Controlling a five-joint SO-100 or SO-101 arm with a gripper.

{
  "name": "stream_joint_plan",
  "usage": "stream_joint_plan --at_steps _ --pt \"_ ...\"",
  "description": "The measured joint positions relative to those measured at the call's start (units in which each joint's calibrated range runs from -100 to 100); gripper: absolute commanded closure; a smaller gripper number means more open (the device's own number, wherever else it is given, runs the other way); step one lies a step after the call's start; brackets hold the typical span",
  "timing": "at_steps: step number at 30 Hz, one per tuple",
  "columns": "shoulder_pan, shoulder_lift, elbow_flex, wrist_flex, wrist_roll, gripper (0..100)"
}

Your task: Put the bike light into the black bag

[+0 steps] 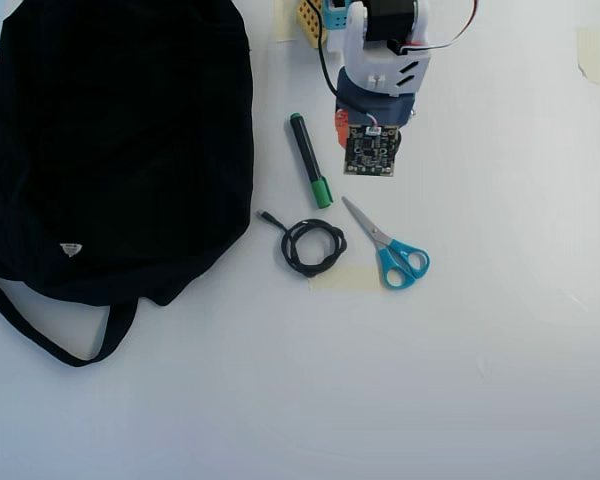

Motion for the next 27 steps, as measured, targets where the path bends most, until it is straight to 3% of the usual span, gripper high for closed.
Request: stream_joint_plan --at_steps 11,23,27 --pt "17.9 0.0 -4.3 0.0 -1.1 98" --pt "36.1 0.0 -10.3 -1.0 -9.7 98" --pt "45.7 0.0 -10.3 -6.8 -10.5 98"
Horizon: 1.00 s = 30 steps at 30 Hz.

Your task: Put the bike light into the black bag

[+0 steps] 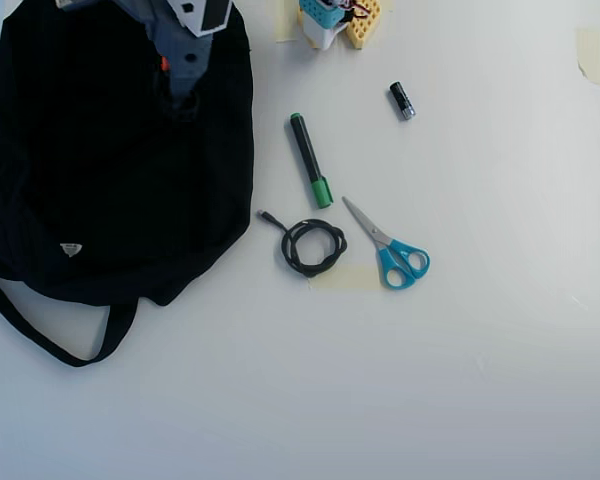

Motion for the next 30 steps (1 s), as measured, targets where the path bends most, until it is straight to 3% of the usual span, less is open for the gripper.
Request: stream_joint_plan --at_steps 5,8,13,15,21,23,26,27,28,29,30 --pt "13.0 0.8 8.4 -15.3 3.6 98" --pt "15.2 12.1 13.3 -29.1 5.3 97" --pt "16.2 22.3 13.4 -33.7 5.2 64" --pt "15.5 22.3 13.4 -33.7 5.2 60" --pt "14.3 6.3 13.4 -22.2 5.3 60" --pt "10.4 -1.1 13.3 -17.9 5.3 60" --pt "-4.3 -13.0 13.8 -14.3 5.2 61" --pt "-7.9 -14.1 13.8 -14.3 5.2 71" --pt "-13.1 -14.6 13.8 -14.3 5.2 90" --pt "-16.4 -14.8 13.8 -14.3 5.2 99" --pt "-18.3 -14.8 13.8 -14.3 5.2 96"
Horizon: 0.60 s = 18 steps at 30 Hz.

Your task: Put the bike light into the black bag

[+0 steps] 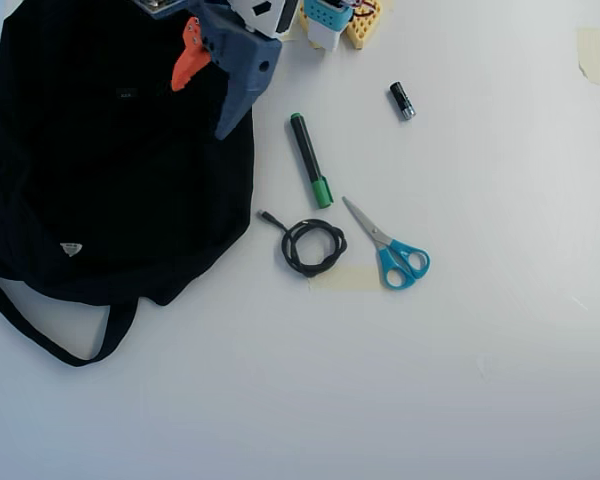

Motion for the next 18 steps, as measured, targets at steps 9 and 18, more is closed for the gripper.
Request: stream_joint_plan --at_steps 9,18 --pt "-15.2 -9.4 8.8 3.3 2.3 98" --pt "-16.7 -26.4 31.3 3.6 10.4 98"
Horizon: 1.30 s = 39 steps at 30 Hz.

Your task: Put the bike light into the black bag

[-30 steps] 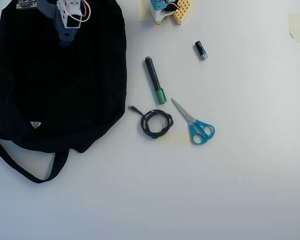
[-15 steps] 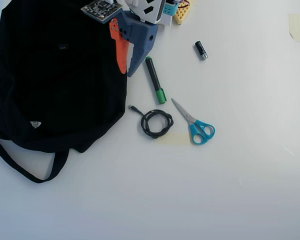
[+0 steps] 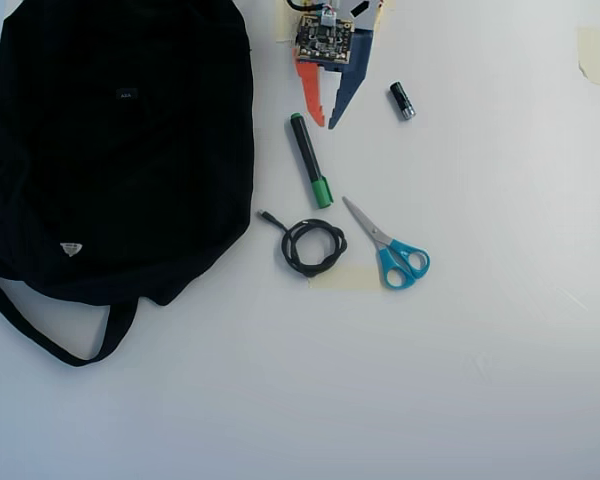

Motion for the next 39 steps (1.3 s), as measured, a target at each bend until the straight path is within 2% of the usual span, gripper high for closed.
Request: stream_joint_plan --at_steps 7,17,26,39 --pt "-0.4 -17.4 22.1 0.0 0.2 98" --pt "-1.7 -43.0 43.1 0.2 0.2 98" --pt "-1.7 -44.0 44.9 7.6 0.2 98" --pt "-1.8 -44.0 44.9 8.0 0.2 98"
